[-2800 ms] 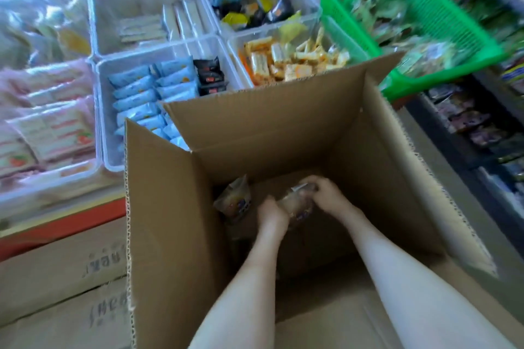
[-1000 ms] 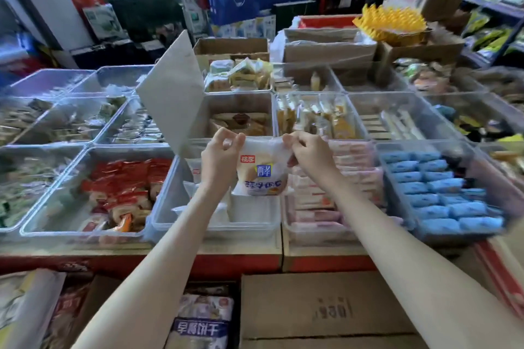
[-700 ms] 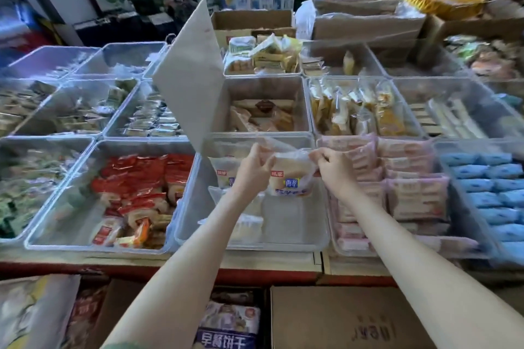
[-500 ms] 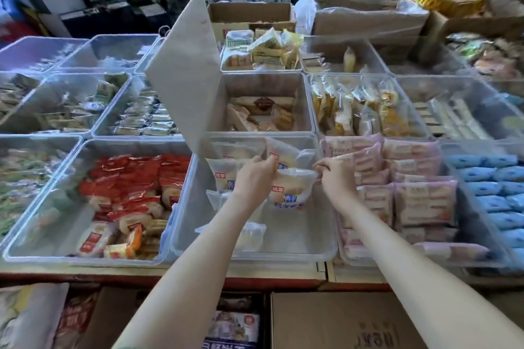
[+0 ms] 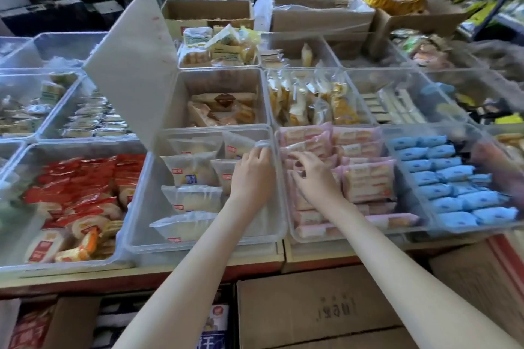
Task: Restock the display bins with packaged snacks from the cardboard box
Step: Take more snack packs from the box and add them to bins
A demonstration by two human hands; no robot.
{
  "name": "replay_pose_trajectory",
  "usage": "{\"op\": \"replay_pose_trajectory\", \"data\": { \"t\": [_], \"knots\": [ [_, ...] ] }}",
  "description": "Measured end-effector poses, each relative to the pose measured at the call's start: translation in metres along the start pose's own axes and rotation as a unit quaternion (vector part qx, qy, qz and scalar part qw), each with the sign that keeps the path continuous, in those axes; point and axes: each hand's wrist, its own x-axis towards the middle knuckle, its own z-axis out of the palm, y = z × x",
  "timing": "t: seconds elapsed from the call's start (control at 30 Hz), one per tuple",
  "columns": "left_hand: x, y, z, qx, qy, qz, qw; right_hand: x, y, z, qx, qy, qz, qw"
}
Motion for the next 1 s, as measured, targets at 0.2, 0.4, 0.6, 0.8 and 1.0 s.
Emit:
{"op": "replay_pose_trajectory", "data": {
  "t": [0.2,0.4,0.6,0.8,1.0],
  "knots": [
    [-0.034,0.130,-0.005,-0.029,-0.003,0.078,0.997,-0.065,0.040,-0.109,-0.089,0.059,-0.044,0.993],
    [-0.095,0.310,-0.002,-0.056,-0.008,0.126,0.990,-0.177,0.118,-0.251,-0.163,0.105,-0.026,0.981],
    [-0.155,0.496,0.043,-0.067,-0.008,0.164,0.984,-0.310,0.218,-0.377,-0.189,0.175,0.085,0.962],
    [-0.183,0.630,0.132,0.019,-0.062,0.235,0.970,-0.387,0.315,-0.445,-0.236,0.125,0.170,0.949],
    [-0.199,0.652,0.251,0.031,-0.138,0.155,0.978,-0.391,0.398,-0.438,-0.242,0.058,0.193,0.949]
  ]
}}
